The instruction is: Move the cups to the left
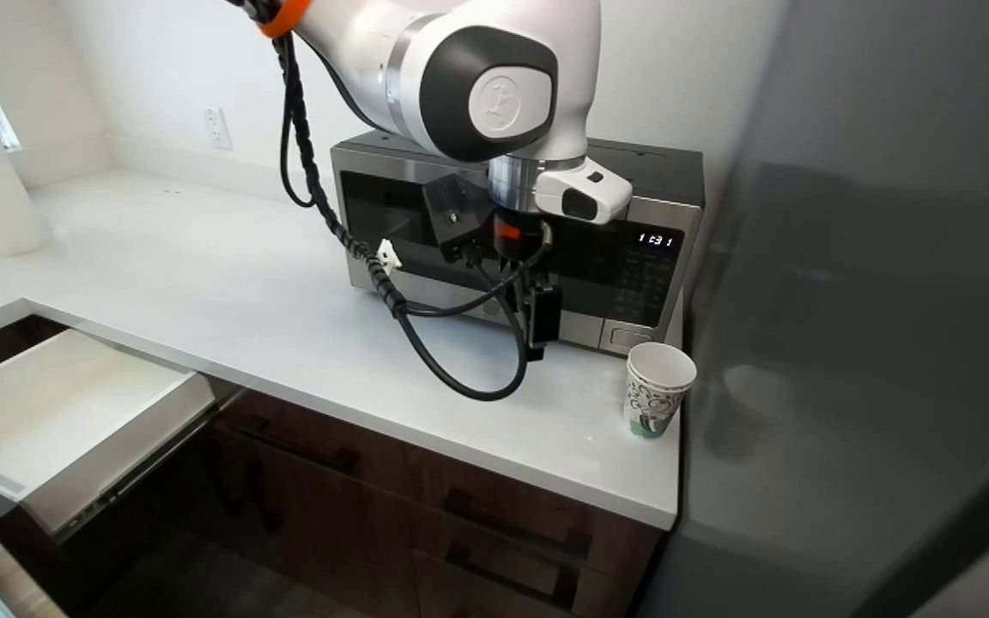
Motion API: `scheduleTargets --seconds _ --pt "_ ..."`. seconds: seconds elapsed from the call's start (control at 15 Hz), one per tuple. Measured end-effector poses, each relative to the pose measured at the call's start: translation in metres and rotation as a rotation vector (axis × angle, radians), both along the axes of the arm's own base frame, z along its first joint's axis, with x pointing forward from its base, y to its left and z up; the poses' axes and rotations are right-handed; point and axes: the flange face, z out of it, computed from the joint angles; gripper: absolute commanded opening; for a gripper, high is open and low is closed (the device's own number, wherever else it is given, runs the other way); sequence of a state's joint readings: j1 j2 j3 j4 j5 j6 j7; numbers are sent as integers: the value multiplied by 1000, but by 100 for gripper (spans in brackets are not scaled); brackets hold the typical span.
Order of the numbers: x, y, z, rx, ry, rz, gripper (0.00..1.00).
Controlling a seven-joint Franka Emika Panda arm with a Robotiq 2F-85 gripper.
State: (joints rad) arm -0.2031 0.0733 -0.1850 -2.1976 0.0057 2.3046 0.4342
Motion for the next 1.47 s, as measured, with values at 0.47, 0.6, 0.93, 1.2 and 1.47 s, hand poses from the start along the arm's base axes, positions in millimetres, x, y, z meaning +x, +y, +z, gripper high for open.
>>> scheduleTargets --seconds 0.47,0.6,0.93,1.2,1.47 --pt "38 -34 2 81 -11 -330 100" --pt "46 -50 -2 94 -21 -429 100" --pt "57 -85 -15 107 -44 -675 100" --pt "69 -94 -28 81 -100 -827 100" --pt "79 -96 -44 32 -151 -912 100"
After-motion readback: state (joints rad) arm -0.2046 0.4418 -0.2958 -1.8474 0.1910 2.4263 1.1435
